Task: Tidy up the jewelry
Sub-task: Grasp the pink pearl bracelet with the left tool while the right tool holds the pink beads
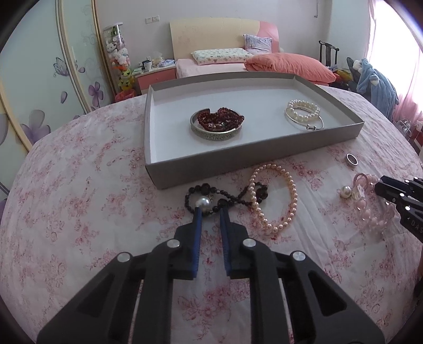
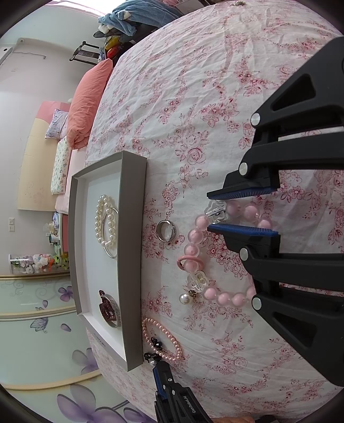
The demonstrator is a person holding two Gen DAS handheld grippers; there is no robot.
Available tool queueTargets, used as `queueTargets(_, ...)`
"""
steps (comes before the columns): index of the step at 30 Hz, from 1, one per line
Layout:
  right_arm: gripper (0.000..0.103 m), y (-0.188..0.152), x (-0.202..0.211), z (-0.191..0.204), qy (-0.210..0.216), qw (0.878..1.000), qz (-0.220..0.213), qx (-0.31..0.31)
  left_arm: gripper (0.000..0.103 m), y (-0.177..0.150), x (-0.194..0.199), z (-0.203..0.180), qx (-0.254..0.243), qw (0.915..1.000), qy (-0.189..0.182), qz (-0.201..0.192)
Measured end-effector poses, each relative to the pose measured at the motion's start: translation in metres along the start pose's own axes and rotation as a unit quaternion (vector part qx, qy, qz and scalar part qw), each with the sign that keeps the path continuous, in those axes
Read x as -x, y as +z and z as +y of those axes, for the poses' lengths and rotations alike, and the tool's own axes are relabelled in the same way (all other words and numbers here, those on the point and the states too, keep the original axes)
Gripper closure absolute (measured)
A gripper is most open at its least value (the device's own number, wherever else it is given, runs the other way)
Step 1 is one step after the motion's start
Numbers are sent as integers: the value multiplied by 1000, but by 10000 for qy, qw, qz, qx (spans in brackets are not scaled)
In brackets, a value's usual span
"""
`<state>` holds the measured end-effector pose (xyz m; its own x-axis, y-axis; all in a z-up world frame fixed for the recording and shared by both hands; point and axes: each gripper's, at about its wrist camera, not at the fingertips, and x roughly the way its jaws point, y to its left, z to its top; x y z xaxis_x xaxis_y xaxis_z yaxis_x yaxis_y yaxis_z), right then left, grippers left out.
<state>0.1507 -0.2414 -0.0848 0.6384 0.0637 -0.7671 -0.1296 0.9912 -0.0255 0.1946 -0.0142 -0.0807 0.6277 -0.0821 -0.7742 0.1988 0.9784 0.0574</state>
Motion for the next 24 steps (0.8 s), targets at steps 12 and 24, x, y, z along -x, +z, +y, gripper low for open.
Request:
queueTargets(12, 83, 0, 0, -1, 55, 10000, 6, -36, 77, 9, 16, -7, 149, 9992, -153, -331)
queueTargets(24, 83, 0, 1, -3, 80, 10000, 8, -54, 79, 7, 0, -41, 94, 9989, -440, 132)
